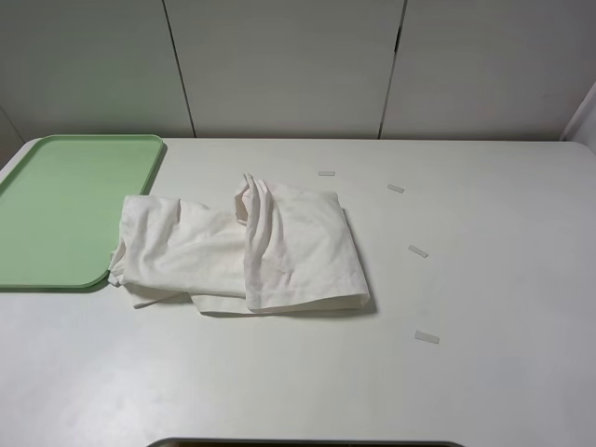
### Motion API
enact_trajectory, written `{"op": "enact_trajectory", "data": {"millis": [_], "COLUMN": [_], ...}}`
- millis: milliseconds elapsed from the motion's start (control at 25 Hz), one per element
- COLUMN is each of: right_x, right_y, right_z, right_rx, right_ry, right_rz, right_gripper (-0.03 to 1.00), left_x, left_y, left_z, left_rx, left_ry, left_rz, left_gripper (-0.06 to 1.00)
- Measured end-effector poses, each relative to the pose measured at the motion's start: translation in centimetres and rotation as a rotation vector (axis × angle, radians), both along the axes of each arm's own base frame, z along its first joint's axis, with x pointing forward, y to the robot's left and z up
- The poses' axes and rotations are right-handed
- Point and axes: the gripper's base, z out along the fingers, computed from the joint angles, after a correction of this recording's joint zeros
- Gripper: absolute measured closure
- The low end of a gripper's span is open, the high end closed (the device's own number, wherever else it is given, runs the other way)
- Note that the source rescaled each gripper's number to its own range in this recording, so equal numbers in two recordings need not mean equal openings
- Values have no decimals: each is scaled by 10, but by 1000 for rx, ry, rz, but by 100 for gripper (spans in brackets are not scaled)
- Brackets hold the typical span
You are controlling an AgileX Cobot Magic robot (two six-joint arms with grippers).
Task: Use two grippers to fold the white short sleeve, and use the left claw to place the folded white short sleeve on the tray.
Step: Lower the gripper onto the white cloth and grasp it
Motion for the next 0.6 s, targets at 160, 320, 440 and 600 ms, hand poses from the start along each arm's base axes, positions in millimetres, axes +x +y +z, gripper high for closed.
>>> {"op": "enact_trajectory", "data": {"millis": [160,320,440,600], "right_x": [0,0,0,0], "right_y": [0,0,0,0], "right_z": [0,0,0,0], "right_rx": [0,0,0,0], "right_ry": [0,0,0,0], "right_rz": [0,0,0,0], "right_gripper": [-3,-3,-3,-3], "left_x": [0,0,0,0], "left_y": [0,0,0,0], "left_z": [0,0,0,0], "left_rx": [0,1,1,1], "left_ry": [-1,-2,-2,-2], "left_rz": [0,1,1,1], "left_gripper": [-6,-6,-6,-6]}}
